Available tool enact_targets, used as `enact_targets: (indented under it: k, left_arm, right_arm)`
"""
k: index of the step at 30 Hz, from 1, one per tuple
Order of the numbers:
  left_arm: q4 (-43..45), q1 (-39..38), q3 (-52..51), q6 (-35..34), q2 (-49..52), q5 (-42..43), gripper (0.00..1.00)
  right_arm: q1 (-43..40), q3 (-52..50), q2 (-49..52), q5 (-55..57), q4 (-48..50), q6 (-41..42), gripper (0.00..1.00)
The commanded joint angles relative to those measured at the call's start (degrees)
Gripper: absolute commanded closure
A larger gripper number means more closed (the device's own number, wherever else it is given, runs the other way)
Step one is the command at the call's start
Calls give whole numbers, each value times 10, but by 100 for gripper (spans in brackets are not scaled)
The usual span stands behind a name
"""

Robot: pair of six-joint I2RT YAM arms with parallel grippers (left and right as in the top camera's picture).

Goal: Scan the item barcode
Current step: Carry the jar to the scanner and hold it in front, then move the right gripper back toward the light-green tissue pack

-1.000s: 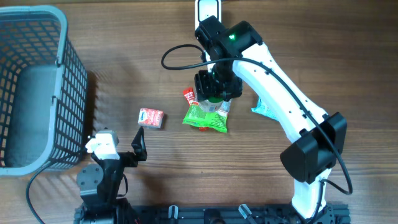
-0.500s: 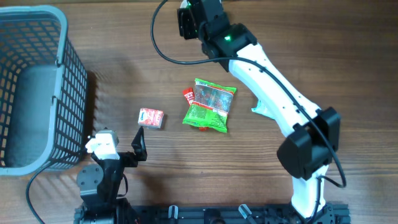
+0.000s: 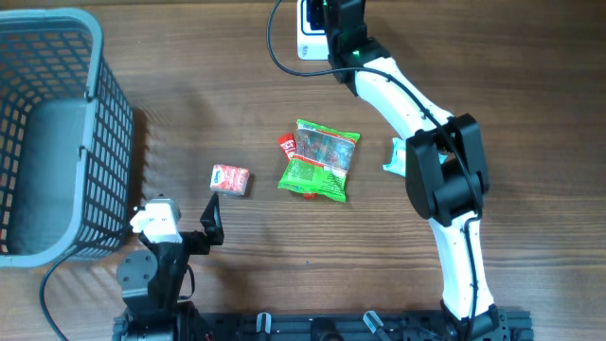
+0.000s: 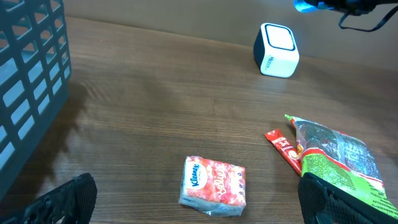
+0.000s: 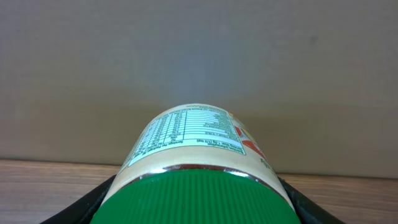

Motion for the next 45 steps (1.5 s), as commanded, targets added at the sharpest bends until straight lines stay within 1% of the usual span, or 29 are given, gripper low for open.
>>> enact_targets:
  k: [1, 3, 5, 7, 9, 11, 12, 14, 15, 17, 21, 24, 26, 29, 30, 31, 32, 33, 35, 37, 39, 40, 41, 42, 45]
  left_arm:
    - [2, 0, -2, -7, -4, 1, 0]
    - [2, 0, -2, -7, -4, 1, 0]
    - [2, 0, -2, -7, -4, 1, 0]
    - [2, 0, -2, -7, -4, 1, 0]
    - [2, 0, -2, -7, -4, 1, 0]
    - [2, 0, -2, -7, -4, 1, 0]
    - [2, 0, -2, -7, -4, 1, 0]
    - [2, 0, -2, -7, -4, 1, 0]
    - [2, 0, -2, -7, -4, 1, 0]
    - [2, 0, -2, -7, -4, 1, 0]
    - [2, 0, -2, -7, -4, 1, 0]
    - [2, 0, -2, -7, -4, 1, 0]
    - [2, 0, -2, -7, -4, 1, 0]
    - [2, 0, -2, -7, -4, 1, 0]
    - [2, 0, -2, -7, -4, 1, 0]
    - [2, 0, -2, -7, -4, 1, 0]
    - [2, 0, -2, -7, -4, 1, 0]
    - [2, 0, -2, -7, -4, 1, 0]
    - [2, 0, -2, -7, -4, 1, 0]
    - [2, 0, -2, -7, -4, 1, 0]
    - [2, 0, -2, -7, -4, 1, 0]
    - [2, 0, -2, -7, -4, 1, 0]
    - [2, 0, -2, -7, -4, 1, 0]
    - [2, 0, -2, -7, -4, 1, 0]
    - [2, 0, -2, -7, -4, 1, 0]
  right_arm:
    - [4, 10, 19, -47, 10, -5, 39]
    - [5, 10, 9, -76, 24, 16, 38]
    - [3, 10, -22, -73, 20, 27, 37]
    - [-14, 10, -88, -62, -65, 18, 36]
    - [-45, 10, -143, -19, -164, 18, 36]
    - [-108, 10, -186, 64, -293, 21, 36]
    - [-152, 10, -193, 81, -345, 29, 36]
    - [-252, 10, -188, 80, -435, 62, 36]
    - [-295, 10, -181, 73, -464, 74, 36]
    - [-386, 10, -157, 16, -501, 74, 35]
    - [-530, 10, -95, -96, -549, 96, 34]
    - [-598, 10, -59, -137, -574, 111, 34]
    - [-626, 10, -41, -139, -588, 118, 31]
    - [-667, 10, -23, -137, -594, 112, 30]
    - [-681, 13, -28, -137, -591, 108, 27]
    - [-691, 19, -33, -140, -595, 108, 21]
    - [-702, 35, -49, -172, -607, 109, 2]
    - [-705, 52, -84, -221, -616, 110, 0]
    - [-693, 59, -136, -269, -628, 110, 0]
    - [-652, 59, -202, -343, -662, 109, 0]
    - [-587, 59, -251, -329, -716, 108, 0]
    - [-520, 59, -276, -290, -775, 108, 0]
    - [-476, 59, -282, -260, -808, 109, 0]
    - [-412, 57, -282, -240, -852, 111, 0]
    - [-284, 12, -275, -253, -879, 109, 0]
